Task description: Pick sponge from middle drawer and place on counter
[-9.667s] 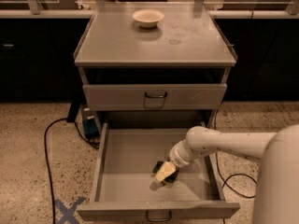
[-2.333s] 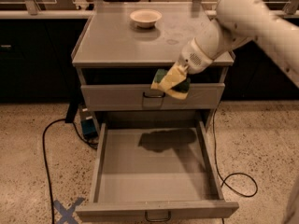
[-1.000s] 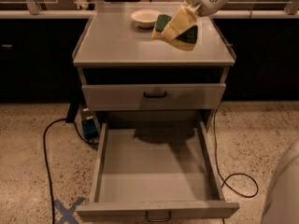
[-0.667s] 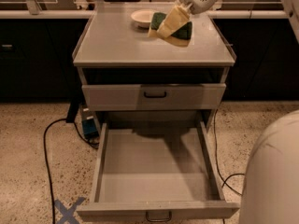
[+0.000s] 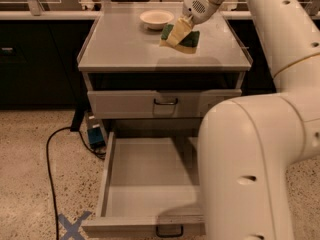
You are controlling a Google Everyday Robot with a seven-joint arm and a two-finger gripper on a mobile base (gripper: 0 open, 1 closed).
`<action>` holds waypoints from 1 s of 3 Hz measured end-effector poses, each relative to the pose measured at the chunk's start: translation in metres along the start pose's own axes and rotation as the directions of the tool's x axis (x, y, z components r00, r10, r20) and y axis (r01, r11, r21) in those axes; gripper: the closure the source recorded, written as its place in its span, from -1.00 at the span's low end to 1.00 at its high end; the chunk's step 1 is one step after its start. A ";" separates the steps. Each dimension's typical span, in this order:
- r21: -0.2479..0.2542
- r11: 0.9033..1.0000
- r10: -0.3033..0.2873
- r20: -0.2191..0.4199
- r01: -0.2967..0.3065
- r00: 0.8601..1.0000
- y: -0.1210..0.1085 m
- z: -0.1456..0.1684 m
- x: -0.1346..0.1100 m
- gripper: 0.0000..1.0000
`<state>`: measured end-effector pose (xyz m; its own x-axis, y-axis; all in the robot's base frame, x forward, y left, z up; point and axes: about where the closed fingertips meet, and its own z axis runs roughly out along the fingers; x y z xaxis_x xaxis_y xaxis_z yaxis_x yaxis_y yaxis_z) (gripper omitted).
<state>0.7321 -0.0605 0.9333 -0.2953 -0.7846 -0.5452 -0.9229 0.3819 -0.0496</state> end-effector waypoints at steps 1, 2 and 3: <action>0.073 0.991 0.114 -0.022 -0.112 0.993 -0.043 0.025 0.021 1.00; 0.113 0.970 0.218 -0.012 -0.215 0.976 -0.068 0.049 0.037 1.00; 0.113 0.970 0.218 -0.012 -0.215 0.976 -0.068 0.049 0.037 1.00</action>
Offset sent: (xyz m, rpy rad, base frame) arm 0.1845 -0.0833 -0.0180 0.0022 0.0667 -0.3561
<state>0.7962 -0.0915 0.8761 -0.4920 -0.6883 -0.5331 -0.8040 0.5941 -0.0251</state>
